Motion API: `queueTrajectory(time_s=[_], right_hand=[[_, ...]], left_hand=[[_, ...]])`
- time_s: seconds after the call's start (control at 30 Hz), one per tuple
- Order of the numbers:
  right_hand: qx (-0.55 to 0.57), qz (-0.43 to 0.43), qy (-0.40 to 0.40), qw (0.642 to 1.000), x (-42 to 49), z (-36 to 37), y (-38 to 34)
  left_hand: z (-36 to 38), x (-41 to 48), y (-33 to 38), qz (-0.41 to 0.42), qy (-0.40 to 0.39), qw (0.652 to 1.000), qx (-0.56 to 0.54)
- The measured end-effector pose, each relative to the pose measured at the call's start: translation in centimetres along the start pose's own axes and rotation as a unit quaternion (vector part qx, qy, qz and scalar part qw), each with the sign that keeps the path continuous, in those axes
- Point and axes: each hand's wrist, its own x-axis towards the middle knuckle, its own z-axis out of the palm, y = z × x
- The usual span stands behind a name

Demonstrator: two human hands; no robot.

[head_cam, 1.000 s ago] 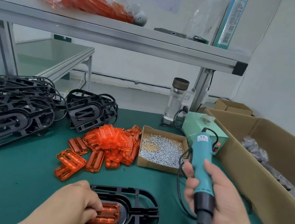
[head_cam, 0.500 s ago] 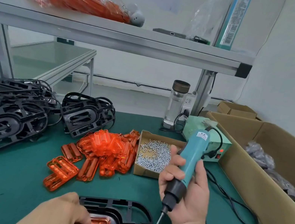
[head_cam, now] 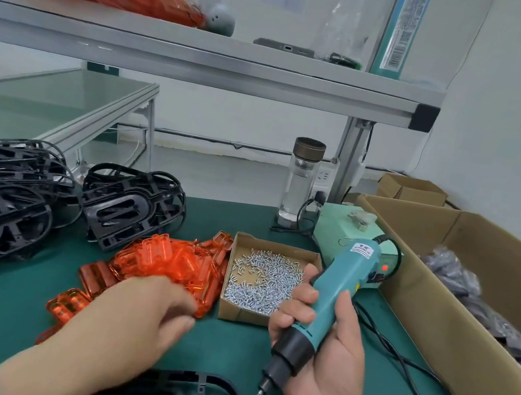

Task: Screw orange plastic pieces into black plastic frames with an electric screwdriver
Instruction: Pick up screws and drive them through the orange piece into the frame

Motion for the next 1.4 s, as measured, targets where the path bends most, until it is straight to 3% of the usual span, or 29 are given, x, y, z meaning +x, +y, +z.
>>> queueTrajectory(time_s=[0.07,0.2,0.3,0.6,0.77,0.97,1.17,1.4], right_hand=[[-0.014,-0.004,-0.020,1.000,0.1,0.0,-0.1],[-0.029,-0.004,-0.002,1.000,0.2,0.3,-0.4],[-0.061,-0.026,0.039,0.997,0.5,-0.2,-0.6],[-0.072,-0.068,0.007,0.995,0.5,-0.3,-0.8],[-0.094,-0.092,0.040,0.990,0.6,-0.4,-0.8],[-0.099,-0.104,0.001,0.990,0.7,-0.5,-0.8],[-0.109,-0.104,0.003,0.989,0.4,-0.5,-0.8],[-0.098,-0.116,0.023,0.988,0.5,-0.4,-0.8]], left_hand=[[1.2,2.8,1.3,0.041,0.025,0.999,0.012],[4.6,6.1,2.2,0.085,-0.052,0.991,0.087],[6.2,6.8,2.4,0.077,-0.065,0.985,0.140],[7.2,6.7,3.9,0.069,-0.051,0.989,0.124],[5.9,8.9,4.0,0.031,-0.071,0.995,0.059],[6.4,11.5,4.3,0.004,-0.248,0.953,0.172],[6.3,12.1,4.3,-0.004,-0.190,0.972,0.138],[5.8,11.9,3.8,-0.043,-0.106,0.993,-0.034]])
